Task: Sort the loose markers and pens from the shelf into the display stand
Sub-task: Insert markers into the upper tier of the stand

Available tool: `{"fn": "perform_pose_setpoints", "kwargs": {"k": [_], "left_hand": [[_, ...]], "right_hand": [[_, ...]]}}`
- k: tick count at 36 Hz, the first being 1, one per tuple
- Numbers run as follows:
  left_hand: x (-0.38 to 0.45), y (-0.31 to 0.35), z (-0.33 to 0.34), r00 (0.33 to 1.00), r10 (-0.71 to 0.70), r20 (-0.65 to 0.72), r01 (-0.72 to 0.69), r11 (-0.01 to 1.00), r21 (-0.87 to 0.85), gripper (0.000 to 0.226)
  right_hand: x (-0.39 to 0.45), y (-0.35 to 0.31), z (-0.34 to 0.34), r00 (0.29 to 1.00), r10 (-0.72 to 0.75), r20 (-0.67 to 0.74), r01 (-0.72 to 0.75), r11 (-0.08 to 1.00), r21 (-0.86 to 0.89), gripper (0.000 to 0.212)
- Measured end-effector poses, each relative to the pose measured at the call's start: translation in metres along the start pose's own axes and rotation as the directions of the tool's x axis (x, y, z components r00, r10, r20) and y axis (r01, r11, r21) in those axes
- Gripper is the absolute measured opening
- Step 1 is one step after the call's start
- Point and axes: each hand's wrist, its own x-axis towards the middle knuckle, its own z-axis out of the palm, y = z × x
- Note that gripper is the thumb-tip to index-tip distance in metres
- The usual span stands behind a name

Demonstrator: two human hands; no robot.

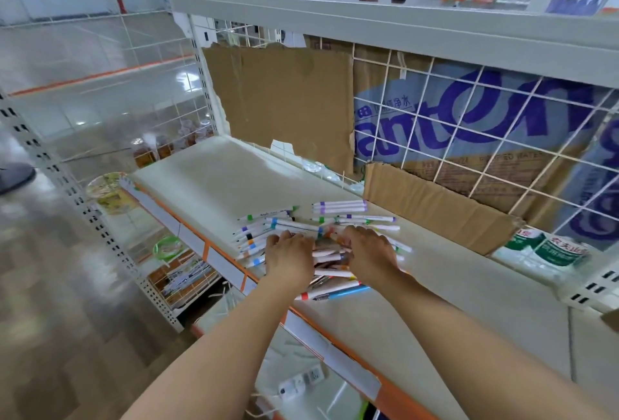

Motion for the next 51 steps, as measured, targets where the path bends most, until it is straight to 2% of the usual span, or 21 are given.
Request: {"fn": "perform_pose_setpoints", "kwargs": {"k": [7, 10, 13, 16, 18, 20, 22, 24, 25, 27, 30, 33, 36, 38, 40, 42, 47, 51], "left_hand": [[-0.003, -0.002, 0.002, 0.999, 0.032, -0.017, -0.031, 0.998, 0.058, 0.03], [-0.006, -0.003, 0.001, 0.999, 0.037, -0.032, -0.035, 0.998, 0.051, 0.039], [-0.01, -0.006, -0.004, 0.999, 0.002, -0.038, -0.001, 0.999, 0.036, 0.033], [-0.013, -0.007, -0.011, 0.996, -0.085, -0.011, 0.084, 0.995, -0.053, 0.024], [-0.013, -0.006, -0.015, 0.987, -0.156, 0.029, 0.159, 0.966, -0.205, 0.022], [-0.014, -0.003, -0.015, 0.973, -0.222, 0.067, 0.229, 0.873, -0.43, 0.017], [-0.014, 0.003, -0.016, 0.964, -0.239, 0.118, 0.258, 0.728, -0.635, 0.024], [-0.019, 0.012, -0.02, 0.965, -0.219, 0.146, 0.254, 0.633, -0.731, 0.031], [-0.021, 0.016, -0.023, 0.968, -0.197, 0.153, 0.243, 0.608, -0.756, 0.033], [-0.023, 0.022, -0.028, 0.972, -0.168, 0.166, 0.235, 0.615, -0.753, 0.034], [-0.024, 0.032, -0.036, 0.976, -0.177, 0.128, 0.218, 0.73, -0.648, 0.036], [-0.027, 0.041, -0.036, 0.981, -0.191, 0.041, 0.165, 0.7, -0.695, 0.031], [-0.033, 0.048, -0.033, 0.965, -0.257, -0.04, 0.143, 0.65, -0.747, 0.036], [-0.038, 0.052, -0.033, 0.96, -0.267, -0.088, 0.119, 0.668, -0.734, 0.036], [-0.041, 0.055, -0.032, 0.955, -0.268, -0.129, 0.087, 0.667, -0.74, 0.02], [-0.044, 0.059, -0.033, 0.95, -0.274, -0.149, 0.07, 0.652, -0.755, 0.006], [-0.05, 0.066, -0.035, 0.943, -0.257, -0.209, -0.014, 0.6, -0.8, 0.008], [-0.05, 0.065, -0.036, 0.936, -0.237, -0.261, -0.077, 0.583, -0.808, 0.008]], "right_hand": [[-0.004, 0.004, -0.004, 0.997, 0.038, -0.073, -0.037, 0.999, 0.023, 0.033], [-0.008, 0.005, -0.006, 0.994, 0.069, -0.081, -0.065, 0.997, 0.051, 0.023], [-0.01, 0.006, -0.005, 0.993, 0.096, -0.07, -0.089, 0.992, 0.093, 0.011], [-0.011, 0.004, -0.002, 0.996, 0.088, -0.034, -0.082, 0.986, 0.147, 0.014], [-0.012, -0.002, 0.001, 0.996, 0.079, -0.04, -0.065, 0.96, 0.273, 0.016], [-0.011, -0.011, 0.002, 0.994, 0.099, -0.053, -0.059, 0.86, 0.507, 0.024], [-0.011, -0.021, -0.001, 0.988, 0.155, -0.024, -0.089, 0.682, 0.726, 0.027], [-0.011, -0.027, -0.005, 0.98, 0.199, 0.0, -0.109, 0.538, 0.836, 0.031], [-0.011, -0.028, -0.008, 0.979, 0.204, -0.015, -0.097, 0.528, 0.843, 0.035], [-0.011, -0.029, -0.012, 0.98, 0.181, -0.078, -0.046, 0.593, 0.804, 0.038], [-0.014, -0.027, -0.021, 0.988, 0.079, -0.135, 0.03, 0.75, 0.661, 0.028], [-0.016, -0.024, -0.027, 0.981, 0.046, -0.187, 0.065, 0.835, 0.547, 0.036], [-0.022, -0.021, -0.033, 0.975, 0.025, -0.221, 0.093, 0.856, 0.508, 0.042], [-0.028, -0.015, -0.034, 0.969, 0.044, -0.244, 0.087, 0.863, 0.498, 0.036], [-0.035, -0.006, -0.034, 0.954, 0.074, -0.289, 0.078, 0.872, 0.484, 0.026], [-0.041, 0.005, -0.034, 0.937, 0.1, -0.335, 0.065, 0.891, 0.449, 0.025], [-0.057, 0.032, -0.04, 0.906, 0.175, -0.386, 0.026, 0.886, 0.463, 0.026], [-0.074, 0.049, -0.047, 0.898, 0.232, -0.375, -0.038, 0.888, 0.457, 0.032]]}}
